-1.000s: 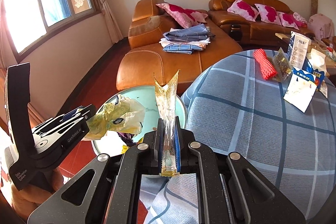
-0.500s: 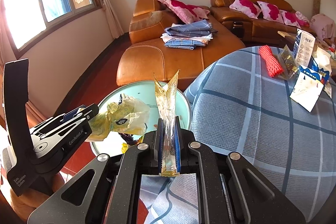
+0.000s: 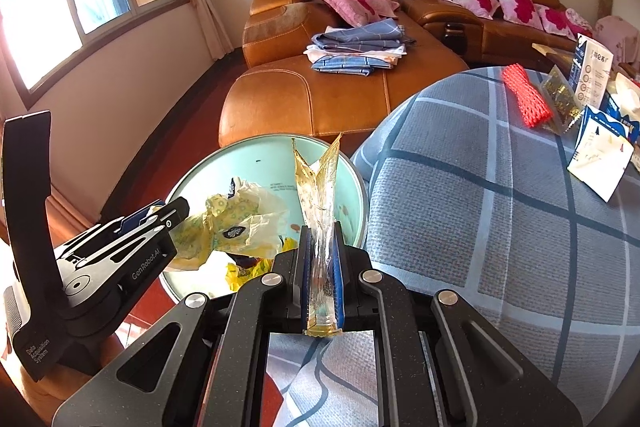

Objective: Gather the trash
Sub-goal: 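Open both tools to drop the wrapper and strip into the bucket, then move both tools back over the table toward the remaining trash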

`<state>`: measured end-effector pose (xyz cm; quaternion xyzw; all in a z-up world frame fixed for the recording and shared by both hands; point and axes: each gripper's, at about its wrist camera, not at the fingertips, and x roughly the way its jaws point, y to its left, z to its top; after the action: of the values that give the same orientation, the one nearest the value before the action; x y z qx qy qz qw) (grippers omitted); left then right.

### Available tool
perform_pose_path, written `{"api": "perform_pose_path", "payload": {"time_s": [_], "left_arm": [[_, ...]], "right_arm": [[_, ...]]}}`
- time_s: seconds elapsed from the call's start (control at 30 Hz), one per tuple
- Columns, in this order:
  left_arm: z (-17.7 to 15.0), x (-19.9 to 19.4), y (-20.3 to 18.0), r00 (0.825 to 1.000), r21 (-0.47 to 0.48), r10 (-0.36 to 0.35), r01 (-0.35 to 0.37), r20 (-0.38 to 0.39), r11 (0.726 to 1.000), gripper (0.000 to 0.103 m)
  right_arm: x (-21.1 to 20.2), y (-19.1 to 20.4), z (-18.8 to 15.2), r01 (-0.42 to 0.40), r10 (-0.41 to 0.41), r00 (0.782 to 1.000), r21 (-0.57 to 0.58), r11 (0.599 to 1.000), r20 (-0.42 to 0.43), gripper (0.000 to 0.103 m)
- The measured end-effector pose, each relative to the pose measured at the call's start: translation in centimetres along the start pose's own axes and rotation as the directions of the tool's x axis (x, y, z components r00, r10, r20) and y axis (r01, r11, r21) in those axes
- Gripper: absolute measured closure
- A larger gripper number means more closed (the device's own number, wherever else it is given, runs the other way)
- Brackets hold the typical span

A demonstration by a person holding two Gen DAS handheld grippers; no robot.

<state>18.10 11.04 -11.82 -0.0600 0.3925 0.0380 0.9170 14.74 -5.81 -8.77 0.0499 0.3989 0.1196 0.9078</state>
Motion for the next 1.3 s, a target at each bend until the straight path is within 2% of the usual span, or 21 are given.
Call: {"api": "perform_pose_path", "payload": {"time_s": [0.2,0.47,0.77,0.93,1.03,1.1,1.13,1.2,1.3], "left_arm": [[0.3,0.8,0.3,1.0,-0.004,0.003,-0.003,-0.012,1.0,0.081],[0.1,1.2,0.6,1.0,-0.01,0.011,-0.011,-0.022,1.0,0.081],[0.0,1.5,0.6,0.999,-0.008,0.018,-0.019,-0.035,1.0,0.078],[0.0,1.5,0.3,0.999,0.007,0.026,-0.026,-0.028,1.0,0.069],[0.0,1.3,-0.2,0.999,0.023,0.038,-0.037,-0.014,0.999,0.058],[-0.1,1.1,-0.3,0.999,0.025,0.044,-0.043,-0.007,0.999,0.038],[-0.1,1.0,-0.4,0.999,0.025,0.044,-0.044,-0.004,0.999,0.034],[-0.1,0.7,-0.5,0.999,0.026,0.049,-0.049,0.001,0.998,0.02],[-0.1,0.3,-0.6,0.998,0.03,0.057,-0.057,0.015,0.998,0.018]], "right_arm": [[1.6,0.5,0.7,0.003,-0.004,1.0,-0.013,1.0,-0.023,0.092],[4.9,0.2,1.3,-0.028,0.026,0.997,-0.022,0.999,-0.075,0.084],[2.0,-1.4,0.9,-0.001,0.001,1.0,0.023,1.0,0.0,0.082],[0.0,-2.1,0.1,0.007,-0.008,1.0,0.037,0.999,0.029,0.082],[-0.6,-2.6,-0.2,0.011,-0.013,0.999,0.055,0.998,0.031,0.082],[-1.0,-2.9,-0.4,0.012,-0.014,0.999,0.063,0.998,0.034,0.082],[-1.1,-2.9,-0.5,0.012,-0.014,0.999,0.065,0.998,0.034,0.082],[-1.3,-3.0,-0.7,0.016,-0.019,0.999,0.071,0.997,0.038,0.076],[-1.8,-3.2,-0.7,0.028,-0.031,0.998,0.075,0.997,0.049,0.065]]}}
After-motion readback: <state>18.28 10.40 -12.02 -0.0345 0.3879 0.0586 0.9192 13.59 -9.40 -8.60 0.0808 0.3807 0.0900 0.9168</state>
